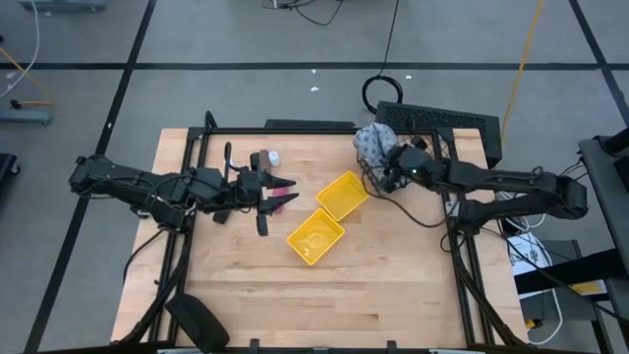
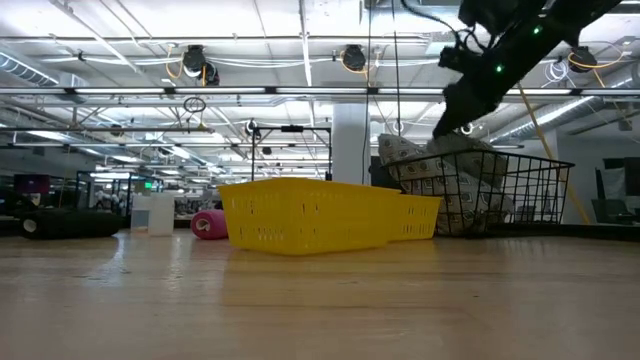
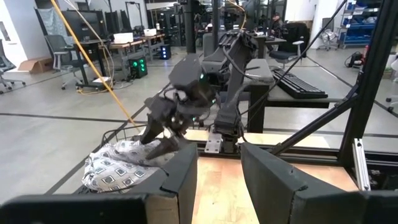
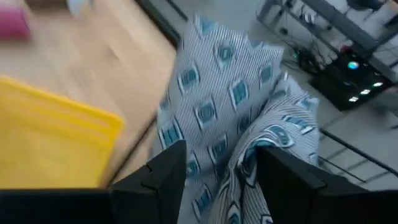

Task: Pick & place medical supplies in basket/bin
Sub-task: Put the hospital gown into the black wire basket

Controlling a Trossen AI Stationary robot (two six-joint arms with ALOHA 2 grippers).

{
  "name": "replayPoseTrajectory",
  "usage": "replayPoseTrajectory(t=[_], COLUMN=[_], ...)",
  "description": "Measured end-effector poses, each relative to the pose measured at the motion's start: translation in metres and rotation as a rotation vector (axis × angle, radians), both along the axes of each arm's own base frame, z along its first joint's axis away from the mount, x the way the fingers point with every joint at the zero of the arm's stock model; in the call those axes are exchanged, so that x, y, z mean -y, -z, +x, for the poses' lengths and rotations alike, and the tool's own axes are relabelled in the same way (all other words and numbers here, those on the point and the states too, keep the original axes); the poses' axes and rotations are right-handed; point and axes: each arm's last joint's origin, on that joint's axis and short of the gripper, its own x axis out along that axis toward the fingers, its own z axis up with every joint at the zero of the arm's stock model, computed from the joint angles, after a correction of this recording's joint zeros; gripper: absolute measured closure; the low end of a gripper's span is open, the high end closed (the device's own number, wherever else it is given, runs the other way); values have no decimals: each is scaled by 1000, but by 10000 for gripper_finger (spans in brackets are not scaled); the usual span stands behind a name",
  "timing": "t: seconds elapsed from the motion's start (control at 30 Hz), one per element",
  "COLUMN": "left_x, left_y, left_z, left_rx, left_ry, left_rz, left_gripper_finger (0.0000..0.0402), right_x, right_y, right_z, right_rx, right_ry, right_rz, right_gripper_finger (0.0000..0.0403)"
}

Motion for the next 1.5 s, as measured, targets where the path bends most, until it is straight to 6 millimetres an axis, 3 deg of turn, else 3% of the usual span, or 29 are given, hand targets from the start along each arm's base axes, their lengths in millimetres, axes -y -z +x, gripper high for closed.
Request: replayPoseTrajectory(t=[0.13,0.33,0.53,0.8,1.03,1.5], left_x=[0,0,0,0,0,0], left_y=[0,0,0,1,3,4], left_z=[0,0,0,0,0,0], left_rx=[0,-1,-4,-8,-26,-31], left_ry=[0,0,1,0,-2,-2], left_rz=[0,1,5,-5,-34,-33], left_gripper_finger=[268,268,268,268,268,268], right_x=[-8,-10,6,48,67,72], right_y=[-14,-49,-68,-25,7,56], right_z=[-3,-3,19,49,46,18], right_rx=[142,254,63,-185,-334,-417], right_ry=[-116,-129,-120,-115,-22,52], right_rz=[66,36,33,140,275,420], right_gripper_finger=[231,232,263,394,383,402])
